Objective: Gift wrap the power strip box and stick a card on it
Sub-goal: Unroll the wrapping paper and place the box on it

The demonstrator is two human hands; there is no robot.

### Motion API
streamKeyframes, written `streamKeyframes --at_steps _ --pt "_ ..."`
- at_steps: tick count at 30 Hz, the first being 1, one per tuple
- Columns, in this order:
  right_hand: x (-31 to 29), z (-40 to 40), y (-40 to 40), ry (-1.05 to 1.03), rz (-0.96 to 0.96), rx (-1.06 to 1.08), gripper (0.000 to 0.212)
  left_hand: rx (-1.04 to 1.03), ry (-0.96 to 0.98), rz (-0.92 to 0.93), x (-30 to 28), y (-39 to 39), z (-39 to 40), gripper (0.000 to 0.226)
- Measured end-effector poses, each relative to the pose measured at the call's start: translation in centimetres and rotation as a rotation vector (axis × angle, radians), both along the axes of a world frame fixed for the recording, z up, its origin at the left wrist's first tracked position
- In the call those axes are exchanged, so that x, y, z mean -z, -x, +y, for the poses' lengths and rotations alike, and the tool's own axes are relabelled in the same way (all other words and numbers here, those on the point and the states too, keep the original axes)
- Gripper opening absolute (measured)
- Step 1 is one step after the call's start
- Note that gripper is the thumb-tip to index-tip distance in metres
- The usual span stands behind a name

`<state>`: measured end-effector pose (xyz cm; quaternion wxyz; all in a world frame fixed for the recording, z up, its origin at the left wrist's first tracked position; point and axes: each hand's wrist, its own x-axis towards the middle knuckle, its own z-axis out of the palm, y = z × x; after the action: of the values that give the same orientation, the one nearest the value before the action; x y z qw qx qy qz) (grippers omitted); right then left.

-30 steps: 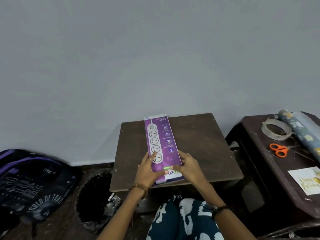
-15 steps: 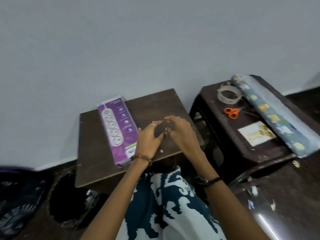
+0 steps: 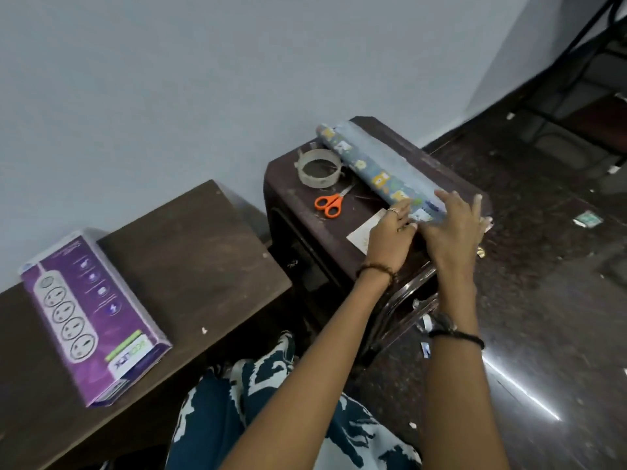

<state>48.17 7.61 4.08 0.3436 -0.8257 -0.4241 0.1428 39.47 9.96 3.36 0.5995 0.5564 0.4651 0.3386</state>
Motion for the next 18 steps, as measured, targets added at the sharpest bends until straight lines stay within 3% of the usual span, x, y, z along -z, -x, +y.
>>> streamKeyframes --at_steps 3,9,14,18 --pt "0.7 0.2 -2.2 0.226 0.022 -0.051 0.069 -0.042 0.085 -0.05 0.6 -1.1 1.0 0.048" --pt "0.7 -0.6 -1.3 -0.044 -0.067 0.083 0.042 -0.143 0.173 -0.117 0.4 -1.5 1.5 0.053" --pt "-0.3 -2.8 -0.5 -0.209 -0.106 0.26 0.046 -0.067 0.185 -0.159 -1.0 -1.3 0.9 0.061" --pt "-1.3 -4.3 0.6 -0.216 -0.1 0.273 0.048 -0.038 0.181 -0.188 -2.7 -0.6 0.4 0.066"
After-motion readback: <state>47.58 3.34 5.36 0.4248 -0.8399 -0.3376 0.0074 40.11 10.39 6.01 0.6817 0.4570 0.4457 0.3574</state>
